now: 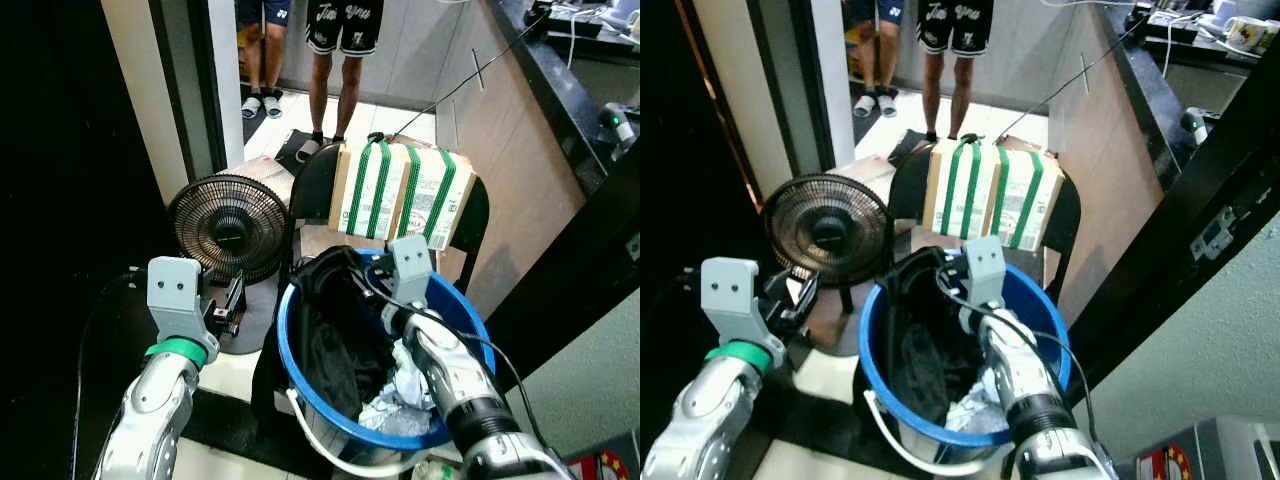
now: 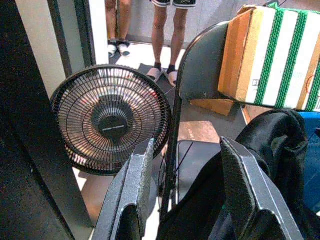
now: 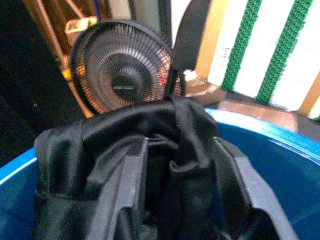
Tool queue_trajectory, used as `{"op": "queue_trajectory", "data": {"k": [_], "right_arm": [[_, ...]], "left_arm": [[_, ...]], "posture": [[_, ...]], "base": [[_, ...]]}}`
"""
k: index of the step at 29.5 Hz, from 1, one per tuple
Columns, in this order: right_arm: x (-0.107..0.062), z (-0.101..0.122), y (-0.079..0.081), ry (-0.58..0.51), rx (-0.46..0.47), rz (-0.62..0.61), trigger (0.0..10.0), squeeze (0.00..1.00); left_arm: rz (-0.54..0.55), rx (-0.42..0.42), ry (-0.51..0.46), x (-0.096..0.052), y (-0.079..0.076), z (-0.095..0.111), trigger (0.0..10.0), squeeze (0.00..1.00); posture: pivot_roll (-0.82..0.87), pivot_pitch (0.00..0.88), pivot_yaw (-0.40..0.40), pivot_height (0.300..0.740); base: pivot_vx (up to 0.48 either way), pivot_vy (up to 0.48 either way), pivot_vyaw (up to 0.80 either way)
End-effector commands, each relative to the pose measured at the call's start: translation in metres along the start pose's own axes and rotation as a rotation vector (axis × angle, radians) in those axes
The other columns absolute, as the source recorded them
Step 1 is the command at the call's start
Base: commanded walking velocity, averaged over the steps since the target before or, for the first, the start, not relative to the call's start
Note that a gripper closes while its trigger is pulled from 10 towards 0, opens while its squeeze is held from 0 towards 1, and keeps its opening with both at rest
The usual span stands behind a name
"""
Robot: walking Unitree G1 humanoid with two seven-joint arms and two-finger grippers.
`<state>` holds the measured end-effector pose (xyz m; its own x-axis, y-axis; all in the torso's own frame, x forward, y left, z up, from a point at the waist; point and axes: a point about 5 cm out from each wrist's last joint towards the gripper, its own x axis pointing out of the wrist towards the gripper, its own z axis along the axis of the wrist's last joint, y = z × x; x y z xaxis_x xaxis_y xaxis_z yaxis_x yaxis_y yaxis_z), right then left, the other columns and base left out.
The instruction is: Clothes washing
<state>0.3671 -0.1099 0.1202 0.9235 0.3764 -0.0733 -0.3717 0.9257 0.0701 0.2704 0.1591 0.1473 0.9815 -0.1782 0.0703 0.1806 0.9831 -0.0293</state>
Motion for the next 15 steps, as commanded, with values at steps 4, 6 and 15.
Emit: {"op": "queue_trajectory", "data": {"k": [4, 6, 15], "right_arm": [[0.009, 0.002, 0.001, 0.03, 0.032, -0.012, 10.0, 1.0], [0.016, 0.008, 0.01, 0.04, 0.02, 0.024, 10.0, 1.0], [0.024, 0.008, 0.021, 0.086, 0.013, 0.037, 10.0, 1.0]], "left_arm": [[-0.013, -0.002, 0.05, -0.013, 0.0, -0.005, 10.0, 0.0], [-0.022, -0.006, 0.063, -0.021, 0.001, -0.005, 10.0, 0.0], [-0.06, -0.025, 0.082, -0.03, -0.002, -0.003, 10.0, 0.0]], "posture": [[0.12, 0.155, 0.005, 0.74], [0.13, 0.166, 0.006, 0.74], [0.15, 0.217, 0.01, 0.74]], "base": [[0.0, 0.0, 0.0], [0.0, 0.0, 0.0], [0.0, 0.0, 0.0]]}}
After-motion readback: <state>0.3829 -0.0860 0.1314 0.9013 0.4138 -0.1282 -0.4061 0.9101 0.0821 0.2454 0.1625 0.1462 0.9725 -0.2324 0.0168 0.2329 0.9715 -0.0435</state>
